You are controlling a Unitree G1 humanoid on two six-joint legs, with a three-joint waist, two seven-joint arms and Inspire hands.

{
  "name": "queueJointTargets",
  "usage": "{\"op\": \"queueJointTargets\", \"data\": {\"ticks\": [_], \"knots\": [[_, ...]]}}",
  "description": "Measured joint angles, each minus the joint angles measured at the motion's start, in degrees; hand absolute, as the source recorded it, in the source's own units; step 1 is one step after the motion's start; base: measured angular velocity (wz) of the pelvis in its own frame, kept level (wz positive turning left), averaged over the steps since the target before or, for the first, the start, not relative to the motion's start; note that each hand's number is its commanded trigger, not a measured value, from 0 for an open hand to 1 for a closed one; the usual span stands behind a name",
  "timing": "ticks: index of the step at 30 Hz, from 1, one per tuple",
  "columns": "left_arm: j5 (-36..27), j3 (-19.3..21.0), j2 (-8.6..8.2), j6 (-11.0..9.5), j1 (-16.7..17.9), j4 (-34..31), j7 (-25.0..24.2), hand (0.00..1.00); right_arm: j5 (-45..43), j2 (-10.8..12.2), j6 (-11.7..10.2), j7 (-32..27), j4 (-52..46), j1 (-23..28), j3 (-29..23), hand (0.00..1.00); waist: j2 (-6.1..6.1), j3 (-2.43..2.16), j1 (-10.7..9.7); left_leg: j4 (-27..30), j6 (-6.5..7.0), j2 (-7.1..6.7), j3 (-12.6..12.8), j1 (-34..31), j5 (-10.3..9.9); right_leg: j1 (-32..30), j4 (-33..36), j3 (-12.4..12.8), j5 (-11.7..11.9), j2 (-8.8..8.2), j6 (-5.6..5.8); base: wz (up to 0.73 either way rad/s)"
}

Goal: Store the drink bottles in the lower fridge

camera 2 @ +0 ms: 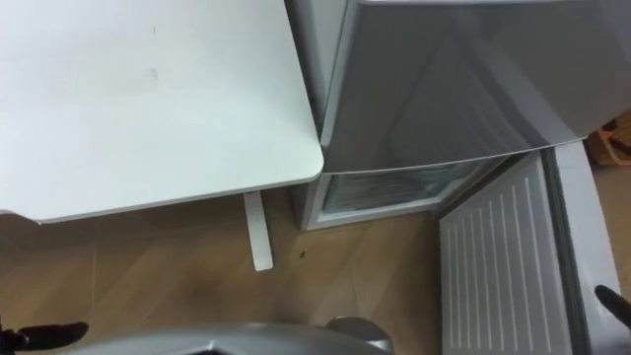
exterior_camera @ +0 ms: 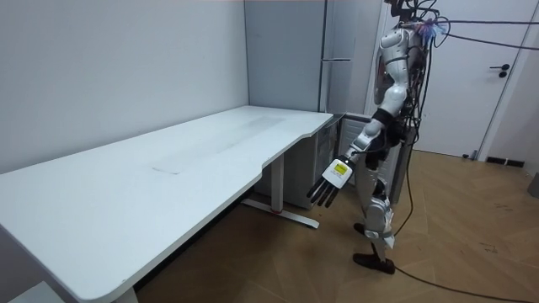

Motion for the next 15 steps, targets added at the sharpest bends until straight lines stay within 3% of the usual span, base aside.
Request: {"op": "queueJointTargets", "data": {"ticks": [4, 8, 11, 15], "knots": [[-0.1, -3.2, -0.03, 0.3, -0.4, 0.0, -0.7, 0.0, 0.7, 1.5, 0.4, 4.1, 0.9, 1.2, 3.1, 0.0, 0.56, 0.01, 0.1, -0.1, -0.08, 0.04, 0.1, 0.1, 0.0, 0.1, 0.0, -0.1, 0.0, 0.14, -0.04, -0.01], [-0.2, -4.8, -0.06, 0.4, -1.2, -0.1, -1.8, 0.0, 1.2, 2.7, 2.9, 10.1, 1.5, 1.1, 7.5, 0.0, 1.52, 0.06, 0.2, -0.3, -0.14, 0.06, 0.2, 0.3, -0.1, 0.1, 0.1, 0.1, 0.1, 0.19, -0.1, -0.01], [-0.3, -6.0, -0.07, 0.4, -1.2, 0.1, -2.0, 0.0, 1.0, 3.3, 4.2, 14.6, 1.4, 1.2, 10.2, 0.0, 2.03, 0.37, 0.4, -1.0, -0.14, 0.05, 0.6, 0.5, 0.0, -0.1, 0.5, 0.2, 0.1, 0.09, -0.1, -0.03], [-0.4, -6.3, -0.05, 0.4, -1.7, 0.7, -3.1, 0.0, 1.7, 4.6, 4.2, 20.0, 0.0, 0.8, 13.8, 0.0, 2.53, 0.51, 0.9, -0.8, -0.13, 0.01, 0.4, 0.3, 0.0, -0.3, 0.8, -0.2, 0.1, -0.02, -0.08, -0.01]]}}
